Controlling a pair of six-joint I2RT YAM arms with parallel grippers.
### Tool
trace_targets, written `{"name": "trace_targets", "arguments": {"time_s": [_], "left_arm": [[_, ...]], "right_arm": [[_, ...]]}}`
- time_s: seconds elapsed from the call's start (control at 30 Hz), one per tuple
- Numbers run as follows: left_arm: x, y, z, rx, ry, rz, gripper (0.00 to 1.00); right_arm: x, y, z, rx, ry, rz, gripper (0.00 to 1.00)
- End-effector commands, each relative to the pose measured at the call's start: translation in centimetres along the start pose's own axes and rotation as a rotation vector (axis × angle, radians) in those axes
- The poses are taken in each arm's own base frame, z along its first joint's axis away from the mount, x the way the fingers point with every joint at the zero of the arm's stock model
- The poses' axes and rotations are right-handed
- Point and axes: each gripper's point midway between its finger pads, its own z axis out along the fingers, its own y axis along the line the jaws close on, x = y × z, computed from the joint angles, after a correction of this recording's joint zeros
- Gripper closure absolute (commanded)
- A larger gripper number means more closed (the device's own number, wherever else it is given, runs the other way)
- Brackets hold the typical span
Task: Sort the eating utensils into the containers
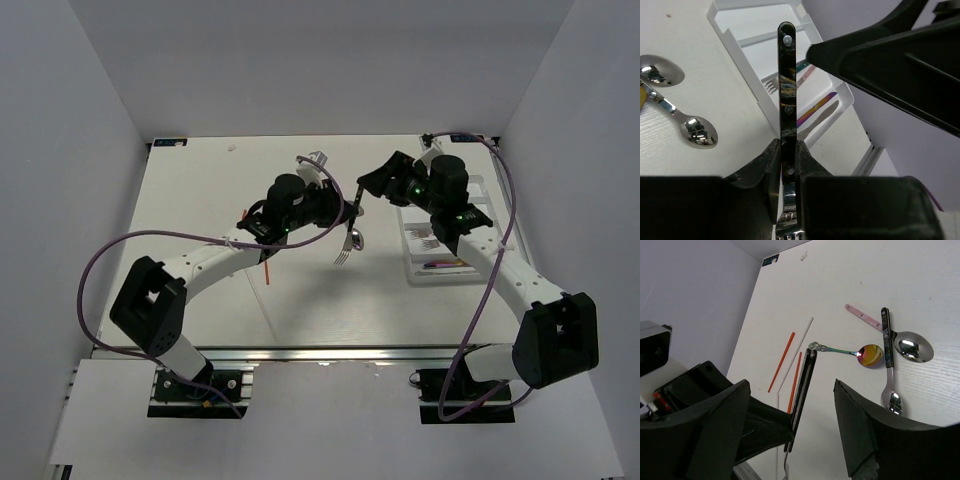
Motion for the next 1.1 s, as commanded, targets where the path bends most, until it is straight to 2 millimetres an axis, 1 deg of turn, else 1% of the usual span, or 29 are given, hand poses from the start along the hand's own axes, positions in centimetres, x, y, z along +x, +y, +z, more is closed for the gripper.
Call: {"name": "trace_targets", "arguments": {"time_s": [0.0,0.03,0.07,0.13,0.2,0.3,0.33,0.37,0.4,0.43,0.47,0.5,0.53,0.57,0.6,0.63,0.67,0.7,0.73,0.77,0.8,0.83,0.87,0.9,0.93,0.97,1.0,1.03,1.07], "left_arm": [[-3.2,-4.4,-2.2,0.183,-0.102,0.076,1.0],[-3.1,-4.7,-2.3,0.198,-0.099,0.08,1.0],[-3.2,-4.8,-2.5,0.205,-0.098,0.081,1.0],[-3.0,-5.3,-2.7,0.232,-0.096,0.093,1.0],[-2.8,-5.4,-2.8,0.244,-0.095,0.09,1.0],[-2.7,-6.1,-3.0,0.286,-0.093,0.091,1.0],[-2.5,-6.4,-3.1,0.308,-0.084,0.096,1.0],[-2.5,-6.5,-3.1,0.317,-0.083,0.098,1.0],[-2.4,-6.6,-3.1,0.319,-0.08,0.096,1.0],[-2.4,-6.5,-2.9,0.311,-0.072,0.095,0.94],[-2.6,-6.0,-2.7,0.28,-0.076,0.092,0.74],[-3.0,-5.3,-2.5,0.229,-0.086,0.104,0.43],[-3.0,-3.8,-2.3,0.123,-0.057,0.085,0.02],[-4.7,-1.3,-2.4,-0.043,-0.119,0.09,0.02],[-5.5,0.2,-3.0,-0.158,-0.139,0.082,0.02],[-4.2,3.6,-4.6,-0.352,-0.08,0.061,0.02],[-6.0,4.0,-6.3,-0.444,-0.131,0.049,0.02],[-7.2,5.8,-8.3,-0.582,-0.198,0.041,0.02],[-6.8,6.7,-10.0,-0.652,-0.189,0.044,0.02],[-6.9,6.6,-12.4,-0.673,-0.223,0.045,0.02],[-7.4,7.1,-14.0,-0.716,-0.267,0.051,0.02],[-7.3,7.2,-15.2,-0.728,-0.282,0.058,0.02],[-7.4,7.2,-16.2,-0.735,-0.299,0.067,0.02],[-7.3,7.2,-17.8,-0.741,-0.32,0.079,0.02],[-7.2,7.1,-18.4,-0.737,-0.325,0.085,0.02],[-7.0,7.0,-18.7,-0.725,-0.322,0.094,0.02],[-6.7,6.9,-19.2,-0.715,-0.312,0.117,0.02],[-6.2,6.9,-19.3,-0.707,-0.293,0.124,0.02],[-6.0,7.0,-19.5,-0.707,-0.28,0.136,0.02]], "right_arm": [[-0.8,-0.3,0.5,0.097,-0.039,0.045,0.28],[-0.2,-0.1,0.5,0.08,-0.031,0.059,0.37],[0.1,0.9,0.3,0.038,-0.019,0.064,0.42],[0.4,1.5,0.3,0.015,-0.004,0.083,0.49],[0.9,1.8,0.4,0.012,0.011,0.099,0.49],[1.3,2.2,0.4,-0.018,0.024,0.132,0.49],[1.4,2.4,0.6,-0.034,0.032,0.143,0.54],[1.5,2.5,0.7,-0.037,0.035,0.149,0.62],[1.6,2.7,0.7,-0.05,0.04,0.153,0.73],[1.3,3.2,0.8,-0.081,0.028,0.151,1.0],[0.8,2.7,0.7,-0.062,0.009,0.16,1.0],[0.2,2.2,0.6,-0.039,-0.011,0.166,1.0],[-0.5,1.5,0.3,-0.01,-0.034,0.167,1.0],[-2.0,-1.6,-0.3,0.107,-0.096,0.184,1.0],[-2.8,-3.8,-1.0,0.192,-0.132,0.203,1.0],[-4.7,-6.7,-2.7,0.287,-0.209,0.229,1.0],[-5.7,-10.0,-4.3,0.429,-0.297,0.246,1.0],[-6.7,-12.1,-5.8,0.513,-0.37,0.28,1.0],[-7.3,-14.9,-8.0,0.607,-0.445,0.298,1.0],[-8.2,-17.3,-10.0,0.722,-0.542,0.299,1.0],[-8.2,-18.9,-11.3,0.794,-0.576,0.314,1.0],[-8.1,-21.2,-12.9,0.87,-0.617,0.356,1.0],[-8.1,-22.5,-13.7,0.922,-0.65,0.371,1.0],[-8.7,-23.6,-14.4,0.934,-0.686,0.391,1.0],[-9.1,-25.1,-14.6,0.942,-0.709,0.406,1.0],[-8.8,-25.7,-14.2,0.929,-0.701,0.417,1.0],[-9.5,-26.0,-13.9,0.904,-0.724,0.416,1.0],[-9.1,-27.5,-13.5,0.924,-0.707,0.42,1.0],[-9.2,-27.7,-12.9,0.908,-0.688,0.42,1.0]]}}
